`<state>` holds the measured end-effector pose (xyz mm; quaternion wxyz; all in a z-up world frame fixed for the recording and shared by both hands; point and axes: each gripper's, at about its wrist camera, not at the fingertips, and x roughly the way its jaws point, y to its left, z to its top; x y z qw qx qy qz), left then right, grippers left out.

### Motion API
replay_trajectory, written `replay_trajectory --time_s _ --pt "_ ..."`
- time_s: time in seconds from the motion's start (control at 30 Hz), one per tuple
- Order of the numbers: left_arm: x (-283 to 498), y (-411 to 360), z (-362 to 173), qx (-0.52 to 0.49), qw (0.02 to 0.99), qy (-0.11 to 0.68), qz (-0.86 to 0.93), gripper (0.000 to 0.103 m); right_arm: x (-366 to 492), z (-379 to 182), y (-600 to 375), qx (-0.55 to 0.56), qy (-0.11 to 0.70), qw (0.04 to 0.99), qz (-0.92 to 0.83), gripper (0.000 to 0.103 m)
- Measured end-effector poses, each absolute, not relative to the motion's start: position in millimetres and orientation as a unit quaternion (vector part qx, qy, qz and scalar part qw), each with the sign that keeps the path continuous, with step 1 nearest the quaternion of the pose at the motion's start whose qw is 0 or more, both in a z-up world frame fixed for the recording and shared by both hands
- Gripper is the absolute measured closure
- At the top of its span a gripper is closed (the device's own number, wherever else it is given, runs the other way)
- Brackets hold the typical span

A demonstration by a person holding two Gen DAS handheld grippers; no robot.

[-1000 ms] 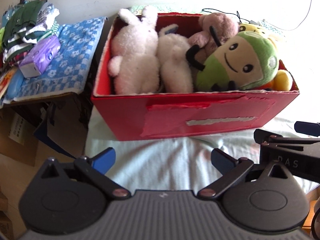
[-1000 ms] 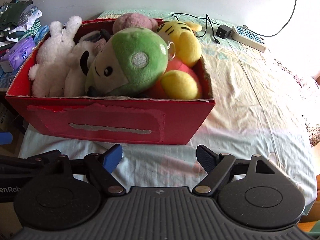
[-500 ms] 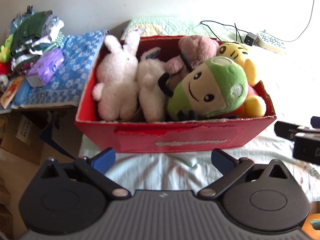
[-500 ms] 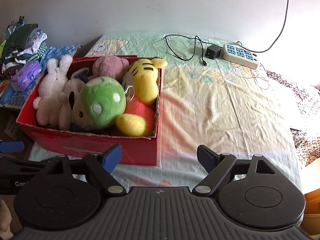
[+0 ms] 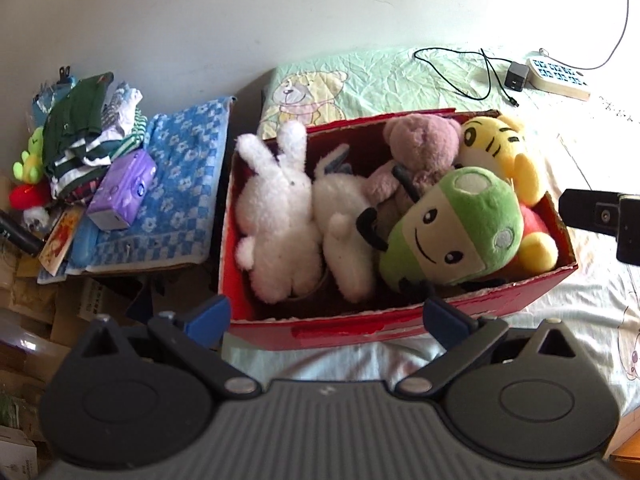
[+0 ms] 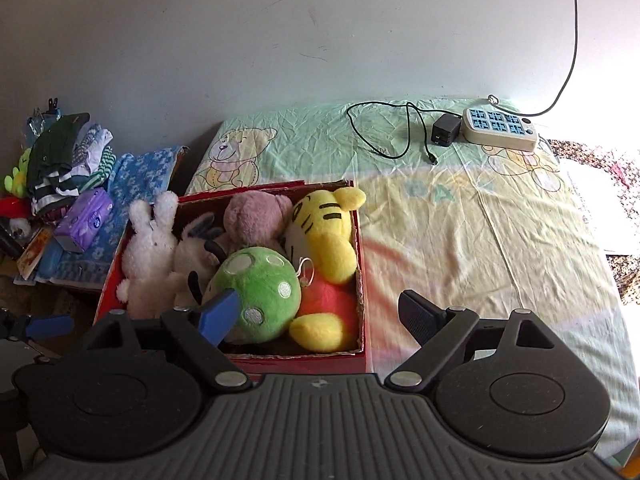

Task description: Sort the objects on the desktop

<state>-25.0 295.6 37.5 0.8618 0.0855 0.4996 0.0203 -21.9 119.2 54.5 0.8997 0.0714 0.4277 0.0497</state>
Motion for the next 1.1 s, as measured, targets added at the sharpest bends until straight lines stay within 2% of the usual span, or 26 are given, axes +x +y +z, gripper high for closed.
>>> replay_trajectory --time_s 0.4,0.8,1.1 --pt "-4 304 54 0.060 0.877 0.477 0.025 0.001 -5 60 129 0.063 0.429 0.900 0.038 0.015" --pt "7 298 40 0.025 0.865 0.502 0.002 0.001 15 64 134 0.012 0.433 0.900 0.045 0.015" --pt "18 298 44 0.014 0.868 0.497 0.002 0.001 29 62 128 0.021 0.429 0.902 0.048 0.015"
